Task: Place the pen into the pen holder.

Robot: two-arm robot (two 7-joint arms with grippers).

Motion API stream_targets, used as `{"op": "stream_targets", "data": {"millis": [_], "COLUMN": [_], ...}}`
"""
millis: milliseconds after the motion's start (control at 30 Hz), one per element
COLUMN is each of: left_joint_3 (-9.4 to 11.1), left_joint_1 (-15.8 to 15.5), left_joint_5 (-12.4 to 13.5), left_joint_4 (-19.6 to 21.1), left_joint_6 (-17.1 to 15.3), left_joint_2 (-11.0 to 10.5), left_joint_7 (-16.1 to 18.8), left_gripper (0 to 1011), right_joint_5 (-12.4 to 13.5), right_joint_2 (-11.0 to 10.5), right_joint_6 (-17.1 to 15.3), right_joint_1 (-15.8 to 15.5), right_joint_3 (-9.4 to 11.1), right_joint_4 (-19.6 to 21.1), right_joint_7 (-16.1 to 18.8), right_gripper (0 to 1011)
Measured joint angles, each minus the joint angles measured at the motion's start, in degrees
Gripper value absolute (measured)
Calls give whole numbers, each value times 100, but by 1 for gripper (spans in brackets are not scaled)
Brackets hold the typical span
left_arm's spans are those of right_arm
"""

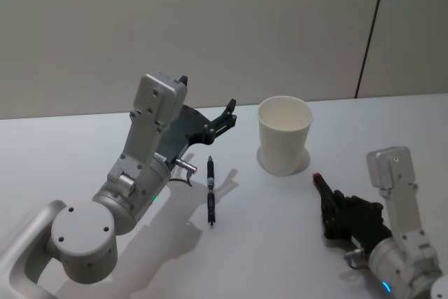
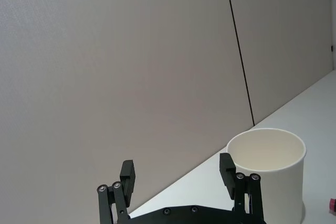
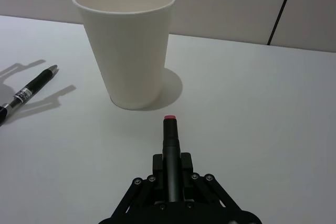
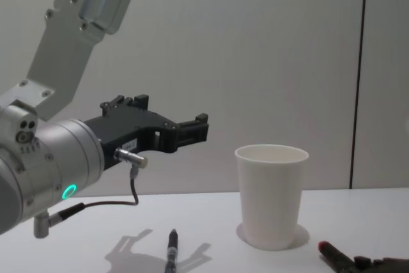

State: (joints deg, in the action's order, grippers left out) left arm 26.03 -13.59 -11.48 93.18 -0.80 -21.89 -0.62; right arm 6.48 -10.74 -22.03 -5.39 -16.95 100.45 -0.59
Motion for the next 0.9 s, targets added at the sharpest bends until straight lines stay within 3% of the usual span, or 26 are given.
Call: {"op": "stream_targets", "data": {"millis": [400,733,900], "left_joint_3": [0,0,0], "left_joint_1": [0,0,0], "left_joint_5": [0,0,0], "left_joint_4": [0,0,0], "left_joint_6": [0,0,0], "left_joint_2": [0,0,0], "left_joint_7": [0,0,0], "left_gripper": [1001,1001,1001], "right_joint_5": [-173,-300,-340], "right_joint_2": [-261,-495,-613], "right_joint_6": [562,1366,1936], "right_joint_1": [-309,-492,-571], "right_joint_3": [64,179,258], "right_joint_4": [250,415,477], "right_joint_7": [25,44,66], "right_gripper": [181,181,181]}}
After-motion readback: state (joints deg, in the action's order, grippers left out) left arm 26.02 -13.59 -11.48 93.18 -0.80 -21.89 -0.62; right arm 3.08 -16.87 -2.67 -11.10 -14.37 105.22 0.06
